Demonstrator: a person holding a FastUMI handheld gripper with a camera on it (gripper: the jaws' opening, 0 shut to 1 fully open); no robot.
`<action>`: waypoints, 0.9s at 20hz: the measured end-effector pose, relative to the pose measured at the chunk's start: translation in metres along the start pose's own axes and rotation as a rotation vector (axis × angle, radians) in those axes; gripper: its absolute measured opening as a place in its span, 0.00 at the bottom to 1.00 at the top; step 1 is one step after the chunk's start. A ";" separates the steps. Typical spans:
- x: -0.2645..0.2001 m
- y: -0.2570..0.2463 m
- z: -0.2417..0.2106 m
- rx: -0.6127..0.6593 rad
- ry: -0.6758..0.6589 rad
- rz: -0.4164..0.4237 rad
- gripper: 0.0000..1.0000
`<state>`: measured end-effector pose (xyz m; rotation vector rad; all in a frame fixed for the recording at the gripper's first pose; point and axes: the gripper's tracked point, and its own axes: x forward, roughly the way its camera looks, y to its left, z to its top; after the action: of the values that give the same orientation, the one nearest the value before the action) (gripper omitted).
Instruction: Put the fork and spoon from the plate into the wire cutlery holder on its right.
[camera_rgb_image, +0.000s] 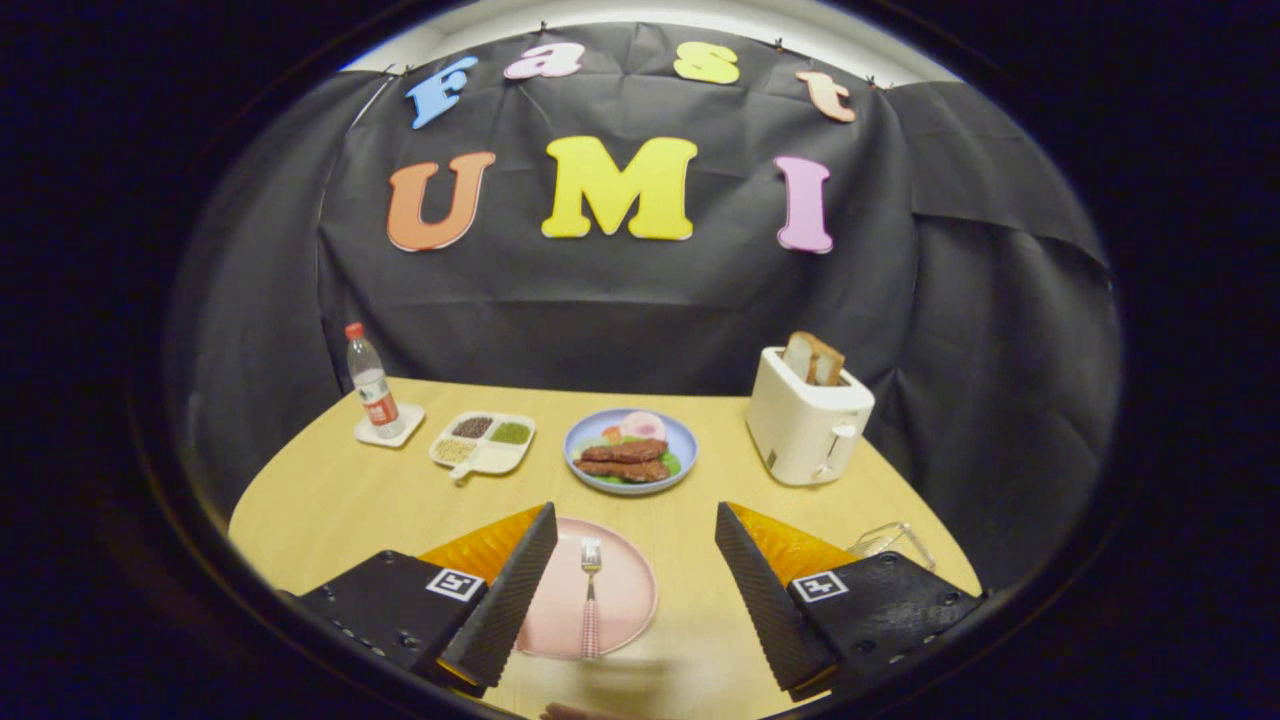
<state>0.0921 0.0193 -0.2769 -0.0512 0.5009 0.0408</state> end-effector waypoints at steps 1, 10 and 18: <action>0.007 0.004 -0.011 -0.007 0.023 0.006 0.96; 0.052 0.034 -0.097 -0.042 0.241 0.068 0.84; 0.066 0.036 -0.133 0.000 0.390 0.045 0.39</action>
<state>0.0844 0.0487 -0.4265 -0.0484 0.8917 0.0760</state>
